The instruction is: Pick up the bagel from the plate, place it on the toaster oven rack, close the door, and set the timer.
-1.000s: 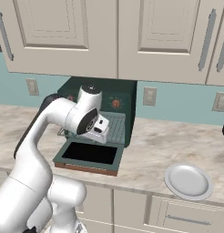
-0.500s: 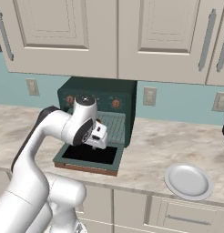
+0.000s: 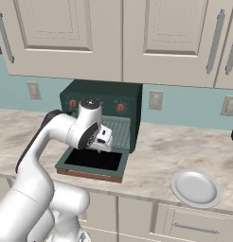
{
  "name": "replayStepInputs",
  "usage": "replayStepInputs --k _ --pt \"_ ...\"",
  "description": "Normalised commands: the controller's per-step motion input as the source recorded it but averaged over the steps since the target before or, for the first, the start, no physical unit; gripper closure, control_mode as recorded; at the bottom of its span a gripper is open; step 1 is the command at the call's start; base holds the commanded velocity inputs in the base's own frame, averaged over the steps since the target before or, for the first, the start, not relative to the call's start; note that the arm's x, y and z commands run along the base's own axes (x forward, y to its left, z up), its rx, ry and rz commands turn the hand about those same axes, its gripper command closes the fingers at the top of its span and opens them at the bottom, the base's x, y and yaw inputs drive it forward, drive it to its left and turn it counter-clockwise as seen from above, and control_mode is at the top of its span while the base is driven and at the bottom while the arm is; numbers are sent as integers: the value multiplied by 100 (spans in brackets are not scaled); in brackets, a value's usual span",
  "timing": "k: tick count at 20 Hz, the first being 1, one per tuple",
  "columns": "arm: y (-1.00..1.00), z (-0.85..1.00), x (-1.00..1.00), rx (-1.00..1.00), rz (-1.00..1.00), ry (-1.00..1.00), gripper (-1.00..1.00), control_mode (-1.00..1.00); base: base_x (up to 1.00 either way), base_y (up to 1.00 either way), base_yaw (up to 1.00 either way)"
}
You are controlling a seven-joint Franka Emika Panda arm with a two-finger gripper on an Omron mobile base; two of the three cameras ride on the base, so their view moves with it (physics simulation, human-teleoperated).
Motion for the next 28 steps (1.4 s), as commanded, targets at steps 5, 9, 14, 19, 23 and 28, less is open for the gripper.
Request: replayStepInputs --k 5,9,14,19,23,28 --pt "0 -12 11 0 3 -4 -100 -100 0 0 0" --pt "0 -32 0 -3 3 0 -100 -100 0 0 0" --pt "4 -25 7 -2 3 -5 -100 -100 0 0 0" --pt "10 -13 15 -2 2 -19 -100 -100 0 0 0" --pt "14 -23 26 0 0 -20 -100 -100 0 0 0" --pt "4 -16 40 0 0 -6 -100 -100 0 0 0"
